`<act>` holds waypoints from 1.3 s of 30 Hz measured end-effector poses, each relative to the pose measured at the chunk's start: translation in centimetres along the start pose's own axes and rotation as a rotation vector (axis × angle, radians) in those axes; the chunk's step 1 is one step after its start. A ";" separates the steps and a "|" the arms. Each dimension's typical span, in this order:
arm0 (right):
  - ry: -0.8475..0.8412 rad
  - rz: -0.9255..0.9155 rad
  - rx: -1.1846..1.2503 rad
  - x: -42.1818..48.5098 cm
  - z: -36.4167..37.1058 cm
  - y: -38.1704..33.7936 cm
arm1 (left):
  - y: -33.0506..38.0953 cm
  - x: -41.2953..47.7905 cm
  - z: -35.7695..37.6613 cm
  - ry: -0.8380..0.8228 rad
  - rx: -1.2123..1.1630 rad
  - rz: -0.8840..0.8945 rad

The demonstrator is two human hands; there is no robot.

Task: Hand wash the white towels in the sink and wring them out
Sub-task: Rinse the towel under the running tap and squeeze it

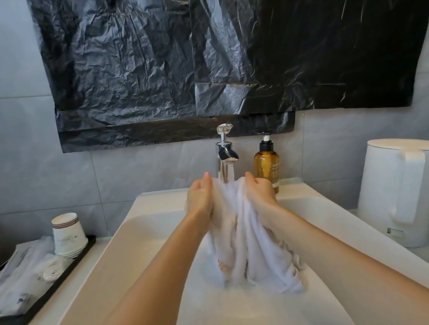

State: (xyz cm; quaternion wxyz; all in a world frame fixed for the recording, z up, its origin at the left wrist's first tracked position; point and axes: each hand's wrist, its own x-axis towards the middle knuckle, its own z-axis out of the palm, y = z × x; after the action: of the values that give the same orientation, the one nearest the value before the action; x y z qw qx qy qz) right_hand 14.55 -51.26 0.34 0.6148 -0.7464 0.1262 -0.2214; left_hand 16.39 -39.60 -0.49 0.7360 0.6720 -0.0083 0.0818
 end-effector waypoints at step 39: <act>-0.390 -0.220 -0.143 1.4 -3.8 0.6 | 1.0 0.7 -2.5 -0.268 0.679 0.434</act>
State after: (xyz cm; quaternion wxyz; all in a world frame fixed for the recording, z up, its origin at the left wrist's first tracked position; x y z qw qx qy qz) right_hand 13.99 -55.34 0.52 0.5452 -0.8260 -0.0618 -0.1290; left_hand 16.68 -36.94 0.32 0.4311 0.8635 -0.2180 0.1449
